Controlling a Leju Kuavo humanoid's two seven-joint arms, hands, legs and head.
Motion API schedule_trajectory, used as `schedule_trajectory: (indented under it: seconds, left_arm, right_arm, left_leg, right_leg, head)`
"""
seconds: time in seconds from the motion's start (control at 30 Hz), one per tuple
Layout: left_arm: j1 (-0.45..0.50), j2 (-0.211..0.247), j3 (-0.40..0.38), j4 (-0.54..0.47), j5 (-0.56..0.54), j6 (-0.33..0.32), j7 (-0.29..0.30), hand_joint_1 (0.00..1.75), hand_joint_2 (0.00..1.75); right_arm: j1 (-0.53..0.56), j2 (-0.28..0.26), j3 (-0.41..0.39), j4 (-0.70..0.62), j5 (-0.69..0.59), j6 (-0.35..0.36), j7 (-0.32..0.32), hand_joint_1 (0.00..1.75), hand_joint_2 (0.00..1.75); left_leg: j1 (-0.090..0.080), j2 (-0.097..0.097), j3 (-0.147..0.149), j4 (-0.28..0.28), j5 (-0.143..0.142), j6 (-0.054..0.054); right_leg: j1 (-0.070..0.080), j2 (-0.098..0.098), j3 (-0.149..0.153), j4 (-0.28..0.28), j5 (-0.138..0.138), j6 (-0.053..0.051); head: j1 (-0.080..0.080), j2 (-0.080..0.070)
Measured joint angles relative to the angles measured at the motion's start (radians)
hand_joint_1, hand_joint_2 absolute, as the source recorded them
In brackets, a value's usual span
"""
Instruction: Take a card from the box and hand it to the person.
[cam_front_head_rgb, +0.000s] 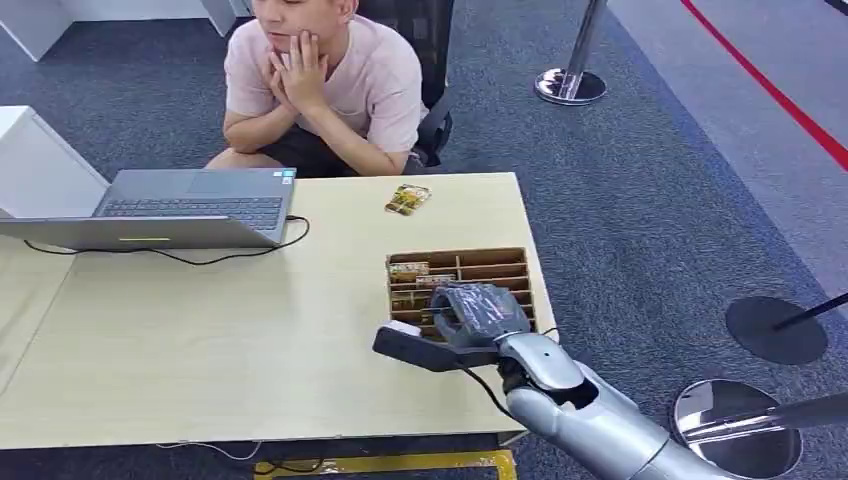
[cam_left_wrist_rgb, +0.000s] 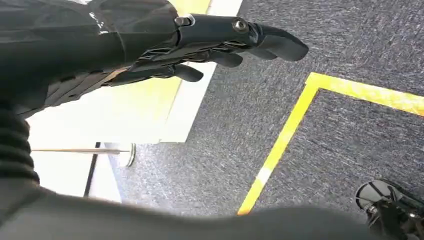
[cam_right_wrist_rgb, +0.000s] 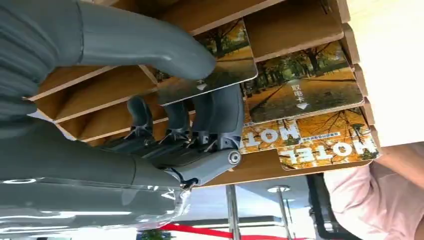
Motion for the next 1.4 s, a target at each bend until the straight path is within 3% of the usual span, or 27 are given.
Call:
schedule_trajectory:
  seconds: [0.03,0.6,0.8,0.97,1.2,1.4]
  left_arm:
    - [0.000,0.000,0.000,0.000,0.000,-0.001,-0.001,0.00,1.75]
    - [0.000,0.000,0.000,0.000,0.000,-0.013,-0.027,0.00,1.75]
    - [0.000,0.000,0.000,0.000,0.001,-0.011,-0.030,0.00,1.75]
    - [0.000,0.000,0.000,0.000,0.002,-0.011,-0.034,0.00,1.75]
    - [0.000,0.000,0.003,0.000,0.018,-0.010,-0.049,0.00,1.75]
    - [-0.001,0.000,0.005,0.000,0.010,-0.011,-0.065,0.00,1.75]
  right_arm:
    - [0.000,0.000,0.000,0.000,-0.001,0.001,0.000,1.64,1.75]
    - [0.003,-0.002,0.011,0.000,-0.001,-0.001,0.010,1.59,1.75]
    - [0.018,-0.009,0.006,-0.037,0.008,-0.081,-0.010,1.59,1.75]
    - [0.037,-0.020,-0.048,-0.130,0.021,-0.176,-0.090,1.59,1.75]
    - [0.047,-0.026,-0.162,-0.263,-0.010,-0.362,-0.262,1.59,1.75]
    - [0.051,-0.013,-0.193,-0.278,-0.010,-0.452,-0.367,1.59,1.75]
  left_leg:
    - [0.000,0.000,0.000,0.000,0.000,0.000]
    - [0.000,0.000,0.001,0.000,0.000,0.000]
    - [0.000,0.000,0.001,0.000,0.000,0.000]
    - [0.000,0.000,0.001,0.000,0.000,0.000]
    - [0.000,0.000,0.001,0.000,0.000,0.000]
    - [0.000,0.000,0.001,0.000,0.000,0.000]
  right_leg:
    - [0.000,0.000,0.000,0.000,0.000,0.000]
    - [0.000,0.000,0.001,0.000,0.000,0.000]
    - [0.000,0.000,0.001,0.000,0.000,0.000]
    - [0.000,0.000,0.001,0.000,0.000,0.000]
    - [0.000,0.000,0.001,0.000,0.000,0.000]
    - [0.000,0.000,0.001,0.000,0.000,0.000]
  head:
    - [0.000,0.000]
    - [0.000,0.000]
    - [0.000,0.000]
    - [0.000,0.000]
    - [0.000,0.000]
    - [0.000,0.000]
